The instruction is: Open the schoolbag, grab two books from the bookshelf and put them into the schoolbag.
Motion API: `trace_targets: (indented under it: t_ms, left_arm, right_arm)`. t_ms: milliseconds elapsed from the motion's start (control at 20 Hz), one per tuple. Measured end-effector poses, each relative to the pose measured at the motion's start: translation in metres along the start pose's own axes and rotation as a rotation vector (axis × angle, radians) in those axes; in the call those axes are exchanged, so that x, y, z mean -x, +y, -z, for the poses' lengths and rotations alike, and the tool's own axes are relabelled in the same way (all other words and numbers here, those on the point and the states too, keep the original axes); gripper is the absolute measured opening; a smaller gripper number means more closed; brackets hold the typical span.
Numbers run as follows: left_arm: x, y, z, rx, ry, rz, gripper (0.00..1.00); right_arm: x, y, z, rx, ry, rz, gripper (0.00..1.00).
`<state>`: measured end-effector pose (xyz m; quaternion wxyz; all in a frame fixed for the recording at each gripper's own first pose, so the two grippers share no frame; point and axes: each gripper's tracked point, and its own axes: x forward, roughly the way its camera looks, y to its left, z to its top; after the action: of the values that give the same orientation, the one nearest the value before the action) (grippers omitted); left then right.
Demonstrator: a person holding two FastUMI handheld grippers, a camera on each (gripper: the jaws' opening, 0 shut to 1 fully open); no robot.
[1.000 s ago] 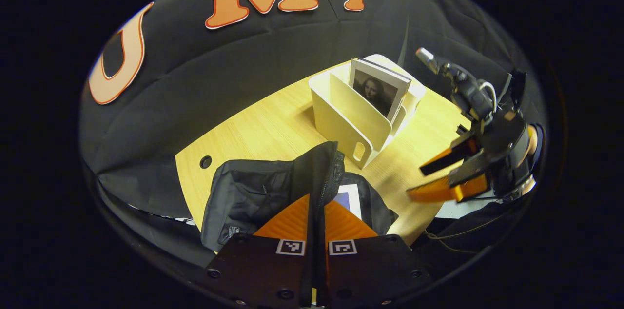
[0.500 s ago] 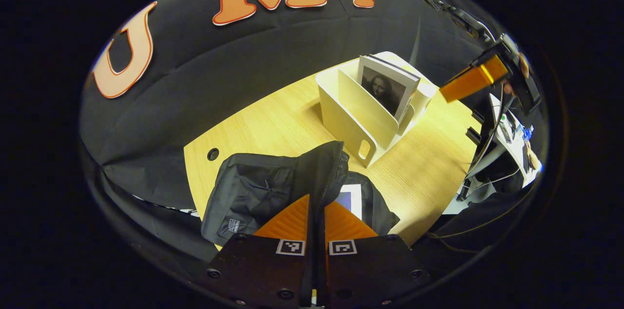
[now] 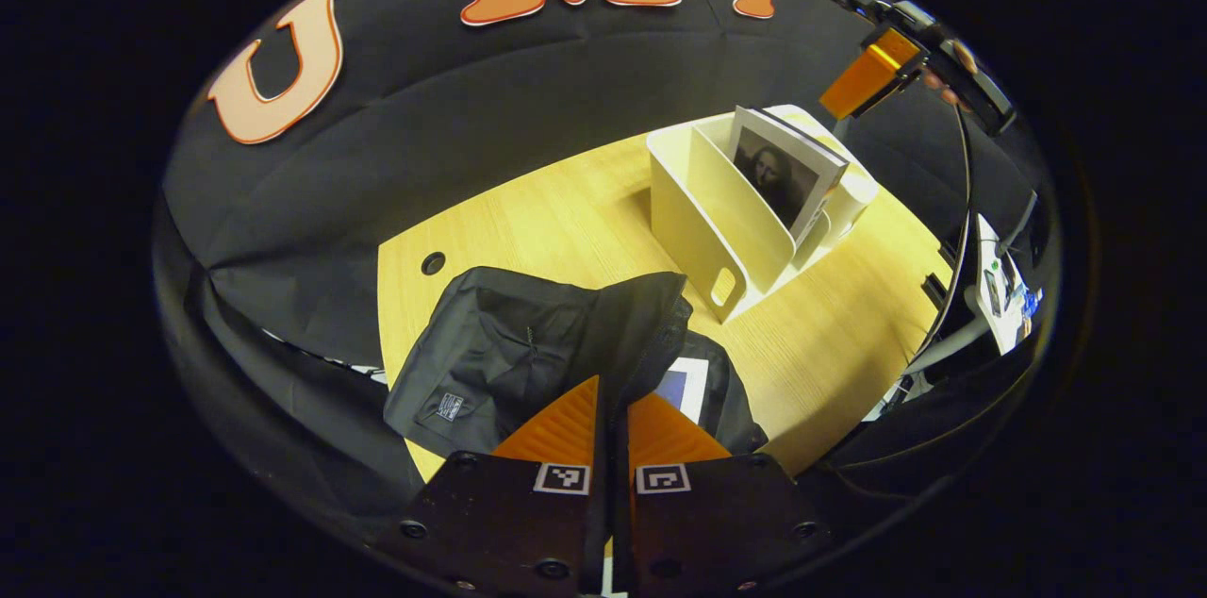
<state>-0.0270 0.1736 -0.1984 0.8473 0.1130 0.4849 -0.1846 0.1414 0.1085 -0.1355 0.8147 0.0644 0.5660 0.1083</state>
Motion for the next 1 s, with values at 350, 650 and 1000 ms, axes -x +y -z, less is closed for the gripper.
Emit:
trace_targets:
  t_ms: [350, 650, 1000]
  left_arm:
    - [0.002, 0.001, 0.011, 0.061, 0.055, -0.069, 0.04]
    - [-0.001, -0.007, 0.011, 0.109, 0.097, -0.108, 0.04]
    - [0.0, -0.012, 0.009, 0.14, 0.11, -0.131, 0.04]
  right_arm:
    - [-0.076, -0.025, -0.021, 0.015, 0.103, 0.052, 0.99]
    - [-0.114, -0.034, -0.018, 0.024, 0.188, 0.052, 0.87]
    - [-0.115, -0.052, -0.023, -0.008, 0.187, 0.103, 0.39]
